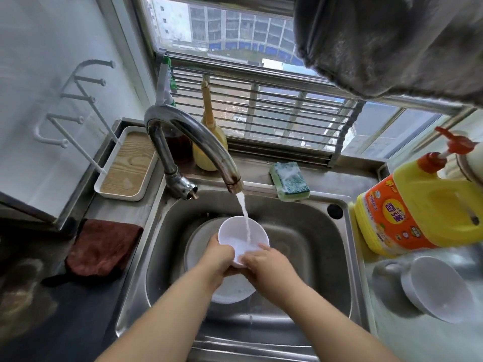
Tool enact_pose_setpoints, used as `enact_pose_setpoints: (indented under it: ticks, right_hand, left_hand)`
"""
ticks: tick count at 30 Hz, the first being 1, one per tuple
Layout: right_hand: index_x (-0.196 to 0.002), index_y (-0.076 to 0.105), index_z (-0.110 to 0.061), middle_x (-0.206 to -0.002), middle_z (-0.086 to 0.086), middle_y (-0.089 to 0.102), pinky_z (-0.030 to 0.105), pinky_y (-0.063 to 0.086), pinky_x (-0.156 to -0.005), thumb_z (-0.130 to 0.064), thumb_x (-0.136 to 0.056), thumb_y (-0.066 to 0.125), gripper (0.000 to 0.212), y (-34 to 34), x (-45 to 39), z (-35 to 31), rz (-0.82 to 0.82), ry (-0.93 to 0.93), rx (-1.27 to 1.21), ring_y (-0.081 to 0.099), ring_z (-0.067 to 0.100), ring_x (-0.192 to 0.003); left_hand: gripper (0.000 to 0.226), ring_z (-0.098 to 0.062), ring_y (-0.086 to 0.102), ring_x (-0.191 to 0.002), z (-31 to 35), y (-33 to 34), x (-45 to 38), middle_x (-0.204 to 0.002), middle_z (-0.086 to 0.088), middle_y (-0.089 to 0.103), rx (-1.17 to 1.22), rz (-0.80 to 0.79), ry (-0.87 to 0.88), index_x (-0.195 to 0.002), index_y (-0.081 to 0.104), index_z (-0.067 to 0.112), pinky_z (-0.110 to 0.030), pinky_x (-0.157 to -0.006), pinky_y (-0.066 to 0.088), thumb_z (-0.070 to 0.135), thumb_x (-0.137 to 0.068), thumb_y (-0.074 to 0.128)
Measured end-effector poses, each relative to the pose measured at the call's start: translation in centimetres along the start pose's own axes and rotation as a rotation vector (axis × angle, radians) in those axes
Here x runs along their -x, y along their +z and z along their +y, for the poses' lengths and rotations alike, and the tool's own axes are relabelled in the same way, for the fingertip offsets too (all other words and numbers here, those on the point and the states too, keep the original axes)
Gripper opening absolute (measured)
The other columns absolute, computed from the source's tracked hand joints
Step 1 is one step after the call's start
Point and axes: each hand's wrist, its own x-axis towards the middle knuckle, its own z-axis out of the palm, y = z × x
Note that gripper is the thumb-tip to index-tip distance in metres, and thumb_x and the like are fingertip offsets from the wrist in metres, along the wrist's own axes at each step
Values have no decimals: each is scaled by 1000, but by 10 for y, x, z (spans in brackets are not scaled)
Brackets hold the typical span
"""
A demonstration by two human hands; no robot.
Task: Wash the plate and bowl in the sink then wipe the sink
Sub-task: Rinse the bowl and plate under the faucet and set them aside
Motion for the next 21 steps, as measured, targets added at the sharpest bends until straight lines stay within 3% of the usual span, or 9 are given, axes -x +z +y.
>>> enact_pose_setpoints:
  ticks: [2,4,6,8,10,12,15,18,21]
  right_hand:
    - [-74,75,-28,-77,-15,72,43,52,-91,-50,-65,69,25,-9,2,10,28,-50,209,69,7,-90]
    - [-96,74,-21,-99,-4,73,36,34,-111,-34,-79,69,22,-12,-2,4,-94,24,174,56,12,-118]
    - [-107,70,-17,-112,3,69,27,27,-111,-16,-90,54,23,2,-5,-4,-40,60,45,43,21,-132]
    - [-88,74,-18,-97,-1,73,22,27,-108,-20,-79,66,13,1,-5,-1,8,56,4,60,20,-114]
    - [-68,76,-24,-77,-13,73,30,45,-99,-45,-51,84,28,-3,-1,8,51,14,84,69,8,-91]
    - [-61,75,-27,-65,-16,70,34,50,-92,-48,-38,89,34,-6,-4,6,22,7,205,69,2,-80]
    - [-90,74,-22,-93,-3,72,28,36,-104,-25,-84,62,14,0,-8,-14,-86,74,54,58,15,-115]
    - [-73,76,-25,-78,-12,72,39,44,-103,-51,-74,56,33,5,-3,8,-7,-2,153,68,9,-93]
    - [-95,74,-17,-93,1,73,40,24,-117,-27,-84,64,18,1,-5,-2,-92,-16,201,63,19,-103]
  left_hand:
    - [55,-42,63,-98,2,-11,-1,-116,-26,58,-86,-107,-43,-119,51,13,-50,-74,58,-16,-78,29]
    - [50,-43,63,-97,1,-12,-2,-118,-27,55,-68,-79,-48,-122,47,10,-47,-69,58,-14,-80,33]
    - [51,-40,60,-98,-1,-1,-2,-117,-23,53,25,67,15,-125,42,10,-43,-67,58,-13,-80,37]
    - [49,-39,58,-100,0,1,-1,-113,-21,54,12,105,56,-121,44,9,-44,-71,57,-14,-79,35]
    - [44,-38,60,-96,3,-12,1,-105,-21,56,-52,2,3,-119,47,5,-45,-73,57,-14,-82,34]
    - [42,-36,61,-90,3,-15,3,-101,-20,56,-78,-6,-29,-119,46,7,-41,-66,58,-13,-84,36]
    - [55,-37,57,-95,-2,2,3,-114,-17,52,-16,91,5,-123,42,21,-39,-59,57,-14,-81,35]
    - [54,-41,61,-97,1,-11,-2,-115,-21,55,-68,-72,-57,-123,46,17,-46,-66,58,-14,-81,32]
    - [51,-43,62,-92,0,-14,0,-110,-23,54,-5,-70,-100,-125,44,15,-48,-72,58,-12,-83,35]
